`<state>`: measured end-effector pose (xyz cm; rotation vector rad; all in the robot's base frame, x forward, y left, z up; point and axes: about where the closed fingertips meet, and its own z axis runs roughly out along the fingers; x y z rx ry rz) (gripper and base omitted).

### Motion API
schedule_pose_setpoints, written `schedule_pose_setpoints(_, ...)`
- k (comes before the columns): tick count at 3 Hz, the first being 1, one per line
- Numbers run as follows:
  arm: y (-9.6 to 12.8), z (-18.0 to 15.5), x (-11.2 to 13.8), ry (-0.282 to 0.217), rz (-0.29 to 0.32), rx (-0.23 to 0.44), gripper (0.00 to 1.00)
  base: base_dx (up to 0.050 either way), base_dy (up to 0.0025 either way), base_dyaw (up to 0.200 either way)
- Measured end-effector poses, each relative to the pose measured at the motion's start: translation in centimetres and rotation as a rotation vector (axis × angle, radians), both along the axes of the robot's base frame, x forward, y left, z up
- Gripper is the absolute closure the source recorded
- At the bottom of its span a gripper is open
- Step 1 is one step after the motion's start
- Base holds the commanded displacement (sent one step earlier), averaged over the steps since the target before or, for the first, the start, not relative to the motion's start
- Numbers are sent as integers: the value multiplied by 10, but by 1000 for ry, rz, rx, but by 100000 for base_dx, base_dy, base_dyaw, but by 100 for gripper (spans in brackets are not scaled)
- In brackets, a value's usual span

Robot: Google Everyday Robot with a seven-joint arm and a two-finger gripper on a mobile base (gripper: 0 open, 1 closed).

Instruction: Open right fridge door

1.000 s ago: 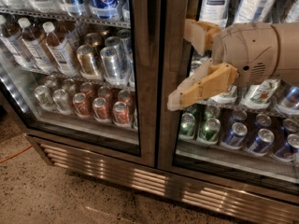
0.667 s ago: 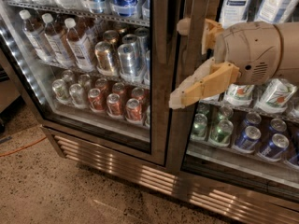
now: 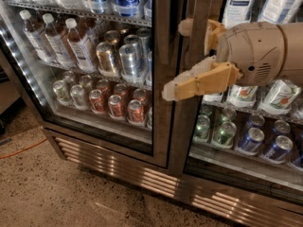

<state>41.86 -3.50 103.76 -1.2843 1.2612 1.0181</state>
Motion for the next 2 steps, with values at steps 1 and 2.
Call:
schedule_pose_setpoints(1,0,0,0,0,0,0,42,0,0,0)
schedule_pose_setpoints(2,0,0,0,0,0,0,100,-4494,197,-8795)
